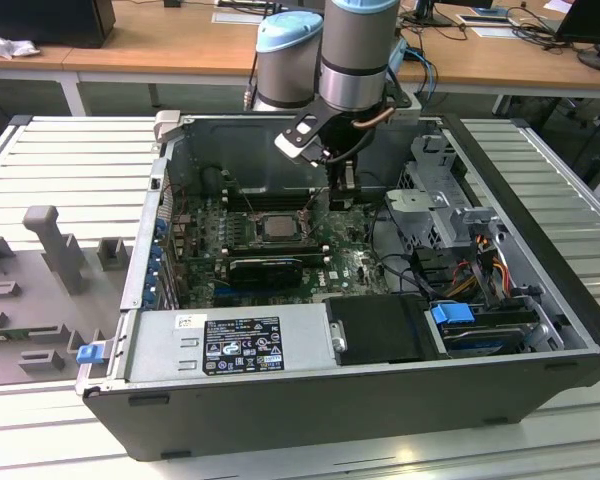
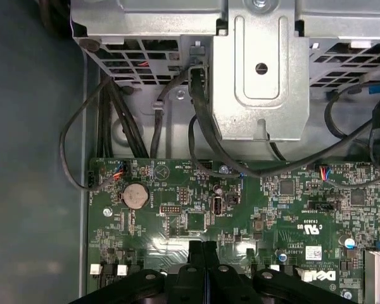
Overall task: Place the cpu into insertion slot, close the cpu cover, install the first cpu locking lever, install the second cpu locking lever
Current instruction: 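Close the cpu cover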
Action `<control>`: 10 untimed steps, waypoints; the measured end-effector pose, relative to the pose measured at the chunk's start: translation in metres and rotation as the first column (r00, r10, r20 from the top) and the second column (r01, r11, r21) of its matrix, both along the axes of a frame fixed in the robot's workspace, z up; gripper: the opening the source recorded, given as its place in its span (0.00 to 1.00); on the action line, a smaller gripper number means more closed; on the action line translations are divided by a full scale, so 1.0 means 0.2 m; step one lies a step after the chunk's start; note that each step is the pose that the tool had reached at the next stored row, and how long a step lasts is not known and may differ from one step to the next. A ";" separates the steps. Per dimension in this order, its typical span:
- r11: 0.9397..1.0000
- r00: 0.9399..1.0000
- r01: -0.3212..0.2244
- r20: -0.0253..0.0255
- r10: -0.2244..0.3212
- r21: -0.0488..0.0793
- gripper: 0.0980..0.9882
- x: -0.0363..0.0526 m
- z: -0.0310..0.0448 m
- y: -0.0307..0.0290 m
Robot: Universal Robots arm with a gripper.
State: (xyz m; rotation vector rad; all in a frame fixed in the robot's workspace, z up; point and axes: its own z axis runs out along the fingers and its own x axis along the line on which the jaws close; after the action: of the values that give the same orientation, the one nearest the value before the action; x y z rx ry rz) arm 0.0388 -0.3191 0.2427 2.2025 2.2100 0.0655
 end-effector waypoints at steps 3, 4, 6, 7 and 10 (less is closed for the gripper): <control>1.000 1.000 0.000 0.000 0.000 0.000 0.01 -0.008 0.000 0.000; 1.000 1.000 0.000 0.000 0.000 0.000 0.01 -0.011 0.000 0.000; 1.000 1.000 0.000 0.000 0.000 0.000 0.01 -0.013 0.000 0.000; 1.000 1.000 0.000 0.000 0.000 0.000 0.01 -0.014 0.000 0.000; 1.000 1.000 0.000 0.000 0.000 0.000 0.01 -0.017 0.000 0.000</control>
State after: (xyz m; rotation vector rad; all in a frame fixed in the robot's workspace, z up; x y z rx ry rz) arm 0.0354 -0.3191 0.2428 2.2024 2.2100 0.0655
